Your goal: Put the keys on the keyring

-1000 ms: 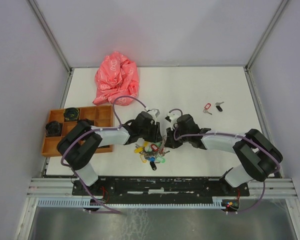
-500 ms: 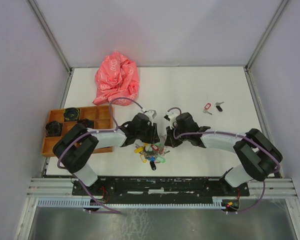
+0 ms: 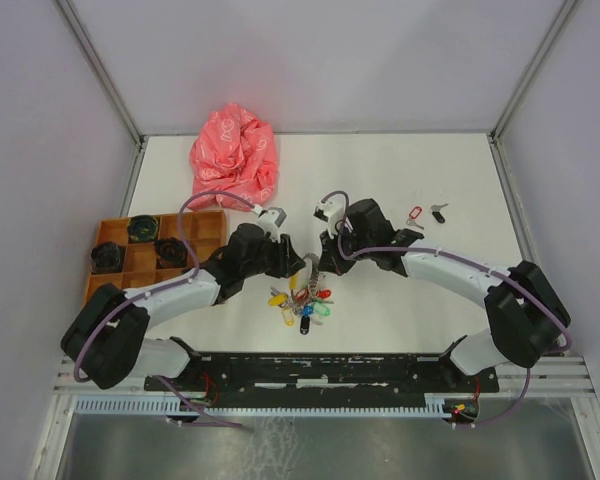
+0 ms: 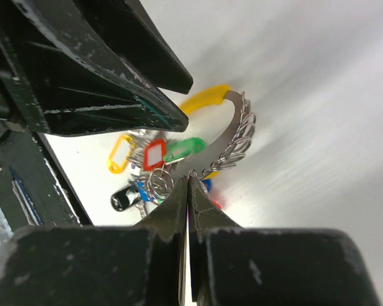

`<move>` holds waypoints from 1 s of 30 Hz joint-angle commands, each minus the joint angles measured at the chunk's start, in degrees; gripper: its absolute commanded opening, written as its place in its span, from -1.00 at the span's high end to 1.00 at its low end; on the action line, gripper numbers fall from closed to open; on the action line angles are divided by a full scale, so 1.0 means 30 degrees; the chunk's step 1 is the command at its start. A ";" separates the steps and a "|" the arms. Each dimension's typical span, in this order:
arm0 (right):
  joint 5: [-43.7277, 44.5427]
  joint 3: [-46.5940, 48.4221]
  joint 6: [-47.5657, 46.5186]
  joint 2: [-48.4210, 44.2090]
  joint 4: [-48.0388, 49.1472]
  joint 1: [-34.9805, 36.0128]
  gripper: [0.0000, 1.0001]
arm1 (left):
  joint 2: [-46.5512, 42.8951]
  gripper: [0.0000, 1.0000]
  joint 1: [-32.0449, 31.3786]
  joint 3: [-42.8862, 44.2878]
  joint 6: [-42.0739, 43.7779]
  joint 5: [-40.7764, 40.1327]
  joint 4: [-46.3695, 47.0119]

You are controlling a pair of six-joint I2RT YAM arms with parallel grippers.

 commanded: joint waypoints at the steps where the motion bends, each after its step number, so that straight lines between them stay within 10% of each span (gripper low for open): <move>1: -0.1201 0.2610 -0.2264 -0.0596 -0.1358 0.0070 0.98 | -0.2322 0.14 0.0581 -0.0915 0.1556 0.0442 0.2186; 21: -0.3140 0.2246 -0.9166 -0.4628 -0.1913 0.0066 0.98 | -0.5440 -0.21 0.0713 -0.6729 0.8614 0.5195 1.7240; 30: -0.4398 0.3379 -1.1801 -0.3386 -0.4684 0.0087 0.99 | -0.2769 -0.17 0.0683 -0.5809 1.1011 0.9127 1.7546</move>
